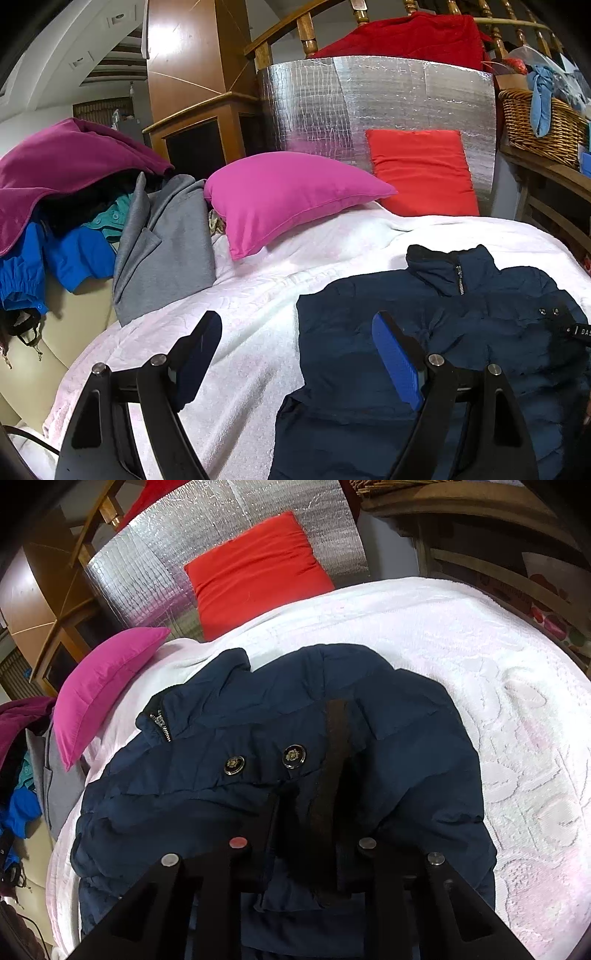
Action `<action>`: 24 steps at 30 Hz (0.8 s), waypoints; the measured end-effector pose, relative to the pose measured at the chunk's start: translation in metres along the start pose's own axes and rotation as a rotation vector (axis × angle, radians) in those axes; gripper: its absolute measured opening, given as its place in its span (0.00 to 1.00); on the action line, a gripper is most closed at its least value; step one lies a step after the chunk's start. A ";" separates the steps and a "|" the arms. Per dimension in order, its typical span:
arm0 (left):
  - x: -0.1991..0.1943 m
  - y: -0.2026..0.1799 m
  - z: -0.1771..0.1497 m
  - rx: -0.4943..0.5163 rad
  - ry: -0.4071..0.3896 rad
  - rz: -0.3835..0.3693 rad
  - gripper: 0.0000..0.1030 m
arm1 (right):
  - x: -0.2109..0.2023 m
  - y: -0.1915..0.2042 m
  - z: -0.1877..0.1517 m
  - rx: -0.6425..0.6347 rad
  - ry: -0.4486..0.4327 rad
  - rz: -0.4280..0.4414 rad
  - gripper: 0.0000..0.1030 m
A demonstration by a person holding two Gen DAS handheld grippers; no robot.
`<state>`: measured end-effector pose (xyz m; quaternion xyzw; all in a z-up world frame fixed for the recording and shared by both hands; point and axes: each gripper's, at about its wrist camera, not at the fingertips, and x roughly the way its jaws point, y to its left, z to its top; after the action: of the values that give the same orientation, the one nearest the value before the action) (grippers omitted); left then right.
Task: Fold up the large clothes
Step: 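Fold the held side over the jacket front with the right tool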
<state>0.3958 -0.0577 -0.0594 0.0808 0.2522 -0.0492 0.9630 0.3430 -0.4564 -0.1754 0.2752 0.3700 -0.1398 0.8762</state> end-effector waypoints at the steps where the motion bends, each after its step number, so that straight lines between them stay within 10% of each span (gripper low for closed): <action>1: 0.000 0.001 0.000 -0.001 0.000 0.001 0.81 | -0.002 0.000 0.000 0.000 -0.012 0.000 0.21; 9: 0.019 0.004 -0.005 0.002 0.062 0.020 0.85 | -0.010 0.006 0.003 -0.041 -0.057 -0.020 0.18; 16: 0.094 0.021 -0.034 -0.137 0.397 -0.014 0.85 | -0.006 -0.018 0.007 0.061 0.017 0.040 0.22; 19: 0.102 0.035 -0.036 -0.244 0.416 -0.042 0.85 | -0.018 -0.035 0.013 0.111 -0.012 0.073 0.32; 21: 0.103 0.042 -0.034 -0.294 0.407 -0.061 0.85 | -0.028 -0.050 0.016 0.152 -0.045 0.076 0.60; 24: 0.113 0.047 -0.036 -0.333 0.424 -0.104 0.85 | -0.039 -0.071 0.019 0.215 -0.086 0.087 0.66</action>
<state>0.4835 -0.0114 -0.1400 -0.0834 0.4568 -0.0381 0.8848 0.2949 -0.5236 -0.1627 0.3772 0.3025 -0.1525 0.8619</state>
